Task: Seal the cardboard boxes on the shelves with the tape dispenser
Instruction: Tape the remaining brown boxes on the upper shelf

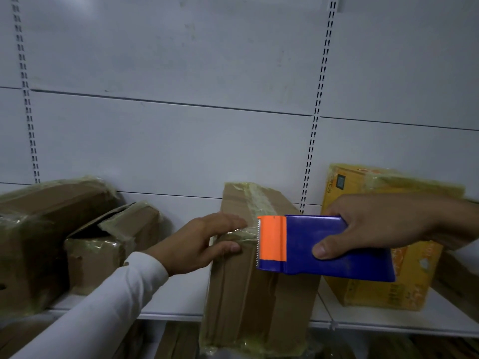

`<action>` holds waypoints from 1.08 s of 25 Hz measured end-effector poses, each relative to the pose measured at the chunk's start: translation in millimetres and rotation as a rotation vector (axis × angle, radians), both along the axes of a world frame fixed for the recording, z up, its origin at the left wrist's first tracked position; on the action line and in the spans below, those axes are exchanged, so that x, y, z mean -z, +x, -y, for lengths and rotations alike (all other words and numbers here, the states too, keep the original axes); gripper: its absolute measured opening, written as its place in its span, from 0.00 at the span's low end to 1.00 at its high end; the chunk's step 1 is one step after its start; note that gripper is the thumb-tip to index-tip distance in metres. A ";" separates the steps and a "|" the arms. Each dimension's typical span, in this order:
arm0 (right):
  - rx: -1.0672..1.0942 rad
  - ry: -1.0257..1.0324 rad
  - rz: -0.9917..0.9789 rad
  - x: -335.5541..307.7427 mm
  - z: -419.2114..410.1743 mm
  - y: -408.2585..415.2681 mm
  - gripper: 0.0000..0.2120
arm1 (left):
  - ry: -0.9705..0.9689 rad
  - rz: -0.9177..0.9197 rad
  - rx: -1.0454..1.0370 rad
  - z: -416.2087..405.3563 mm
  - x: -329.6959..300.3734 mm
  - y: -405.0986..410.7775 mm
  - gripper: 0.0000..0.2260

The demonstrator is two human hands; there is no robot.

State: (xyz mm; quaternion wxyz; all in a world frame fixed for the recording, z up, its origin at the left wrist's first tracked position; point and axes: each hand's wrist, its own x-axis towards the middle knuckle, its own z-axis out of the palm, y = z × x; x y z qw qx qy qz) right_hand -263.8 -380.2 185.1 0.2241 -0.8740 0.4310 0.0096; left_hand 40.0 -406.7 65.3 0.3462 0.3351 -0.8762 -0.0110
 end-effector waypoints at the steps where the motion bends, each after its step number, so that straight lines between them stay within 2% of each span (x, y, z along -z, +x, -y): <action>1: -0.010 0.014 -0.007 0.9 2.9 1.0 0.16 | 0.001 0.002 0.002 0.5 0.4 -0.2 0.20; 3: -0.022 0.031 -0.026 1.1 7.7 0.7 0.17 | -0.005 -0.001 0.005 0.0 2.9 2.9 0.19; 6: -0.008 0.003 -0.072 -6.1 10.5 -19.5 0.24 | -0.048 -0.080 -0.052 -1.7 12.5 27.9 0.17; 9: 0.135 -0.075 -0.074 -19.2 18.8 -50.7 0.33 | -0.095 -0.078 -0.072 -1.6 14.0 38.1 0.18; 13: 0.187 -0.060 -0.042 -7.2 30.6 -67.0 0.32 | -0.054 -0.065 -0.034 5.1 12.1 33.2 0.18; 17: 0.218 0.009 0.012 12.7 31.0 -71.1 0.26 | 0.012 -0.025 -0.035 1.3 6.8 33.7 0.17; 20: 0.223 0.054 0.041 21.9 33.9 -70.9 0.28 | -0.014 0.152 -0.169 -6.2 -13.1 20.0 0.20; 22: 0.228 0.065 0.066 26.7 36.2 -72.1 0.31 | -0.199 0.365 -0.367 -7.5 -30.2 -0.8 0.31; 24: 0.225 0.080 0.094 31.4 36.1 -71.2 0.32 | -0.322 0.443 -0.423 -2.8 -40.2 -36.2 0.39; 25: 0.222 0.088 0.107 33.3 35.9 -70.6 0.31 | -0.301 0.490 -0.406 0.8 -40.7 -54.3 0.39; 27: 0.214 0.105 0.126 36.4 35.4 -70.7 0.28 | -0.198 0.630 -0.369 9.9 -32.4 -80.6 0.35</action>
